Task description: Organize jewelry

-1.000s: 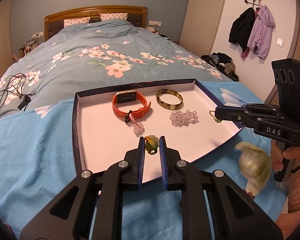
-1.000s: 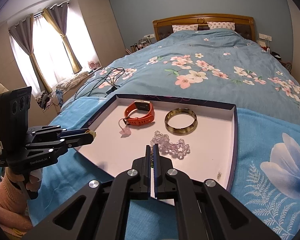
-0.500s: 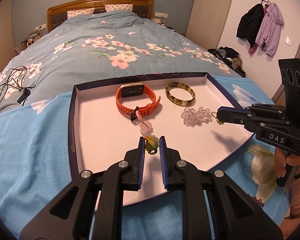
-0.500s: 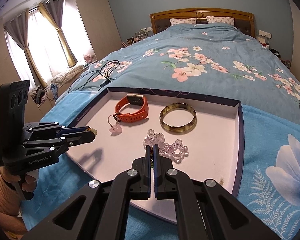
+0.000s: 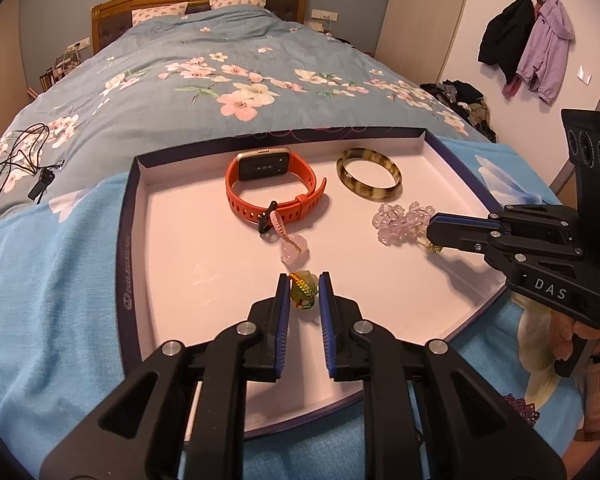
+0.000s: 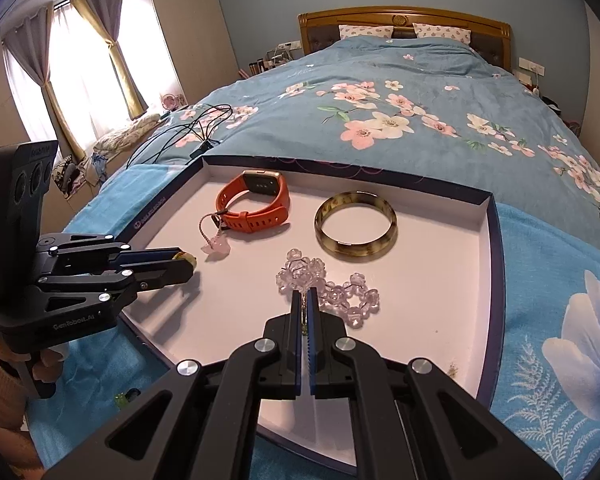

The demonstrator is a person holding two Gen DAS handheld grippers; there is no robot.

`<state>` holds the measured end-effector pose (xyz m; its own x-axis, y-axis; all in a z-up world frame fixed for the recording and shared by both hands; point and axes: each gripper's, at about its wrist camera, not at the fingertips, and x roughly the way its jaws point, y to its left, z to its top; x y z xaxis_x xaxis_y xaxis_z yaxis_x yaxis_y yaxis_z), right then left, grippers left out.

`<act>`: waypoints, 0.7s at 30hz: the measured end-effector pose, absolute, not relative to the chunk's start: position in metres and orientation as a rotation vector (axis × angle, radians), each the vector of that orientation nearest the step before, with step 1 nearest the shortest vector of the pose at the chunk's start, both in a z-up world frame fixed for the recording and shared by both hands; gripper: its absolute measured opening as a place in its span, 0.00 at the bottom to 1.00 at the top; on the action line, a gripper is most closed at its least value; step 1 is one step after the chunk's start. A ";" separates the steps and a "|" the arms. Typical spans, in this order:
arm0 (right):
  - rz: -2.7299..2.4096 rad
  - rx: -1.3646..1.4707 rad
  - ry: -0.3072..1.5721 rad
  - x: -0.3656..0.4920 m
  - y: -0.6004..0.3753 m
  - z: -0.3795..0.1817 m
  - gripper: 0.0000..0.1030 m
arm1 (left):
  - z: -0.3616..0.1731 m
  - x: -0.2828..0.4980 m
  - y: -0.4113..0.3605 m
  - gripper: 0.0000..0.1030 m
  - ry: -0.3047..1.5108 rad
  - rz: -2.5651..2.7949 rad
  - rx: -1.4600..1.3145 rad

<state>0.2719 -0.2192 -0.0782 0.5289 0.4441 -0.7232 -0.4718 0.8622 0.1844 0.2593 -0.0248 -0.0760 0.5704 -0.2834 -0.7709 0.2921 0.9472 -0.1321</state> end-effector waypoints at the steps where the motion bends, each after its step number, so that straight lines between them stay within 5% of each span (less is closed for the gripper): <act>1: 0.546 -0.035 0.854 0.272 -0.219 -0.078 0.04 | -0.077 0.261 -0.025 0.15 0.909 -0.332 0.011; 8: 0.536 0.015 0.827 0.265 -0.232 -0.070 0.05 | -0.072 0.258 -0.018 0.28 0.890 -0.314 -0.024; 11: 0.552 0.036 0.805 0.252 -0.241 -0.060 0.14 | -0.059 0.247 -0.013 0.33 0.845 -0.302 -0.023; 21: 0.685 -0.061 0.840 0.170 -0.249 -0.057 0.16 | -0.029 0.172 -0.007 0.36 0.731 -0.406 0.039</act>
